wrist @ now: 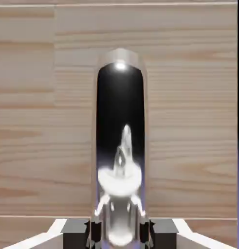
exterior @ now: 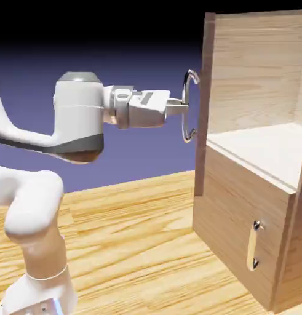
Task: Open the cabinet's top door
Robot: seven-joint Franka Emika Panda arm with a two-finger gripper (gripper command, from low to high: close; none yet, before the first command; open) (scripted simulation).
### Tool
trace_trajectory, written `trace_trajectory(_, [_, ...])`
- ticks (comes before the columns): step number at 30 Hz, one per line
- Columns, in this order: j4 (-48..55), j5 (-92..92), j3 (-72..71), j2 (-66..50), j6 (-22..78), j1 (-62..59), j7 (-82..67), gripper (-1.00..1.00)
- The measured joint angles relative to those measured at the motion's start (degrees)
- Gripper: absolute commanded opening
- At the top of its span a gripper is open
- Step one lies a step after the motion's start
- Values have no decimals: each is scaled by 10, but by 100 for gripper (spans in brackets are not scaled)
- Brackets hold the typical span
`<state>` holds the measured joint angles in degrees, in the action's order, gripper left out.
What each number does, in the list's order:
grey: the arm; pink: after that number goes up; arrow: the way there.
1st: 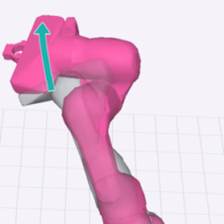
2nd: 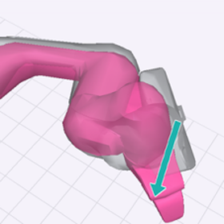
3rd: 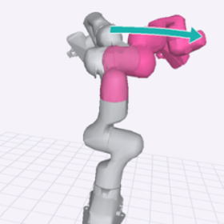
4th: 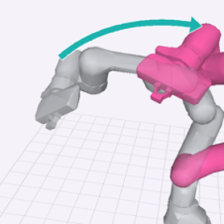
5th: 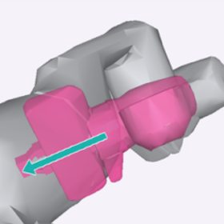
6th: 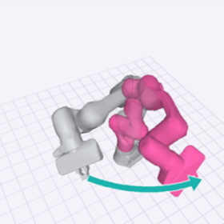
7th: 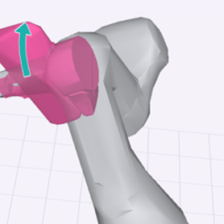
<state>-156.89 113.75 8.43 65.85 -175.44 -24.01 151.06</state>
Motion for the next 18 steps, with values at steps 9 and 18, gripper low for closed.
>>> trace_trajectory(9, [-61,-221,-71,71,-55,-118,-158,-100])
trace_trajectory(18, [-128,-424,-109,187,123,-10,-330,-100])
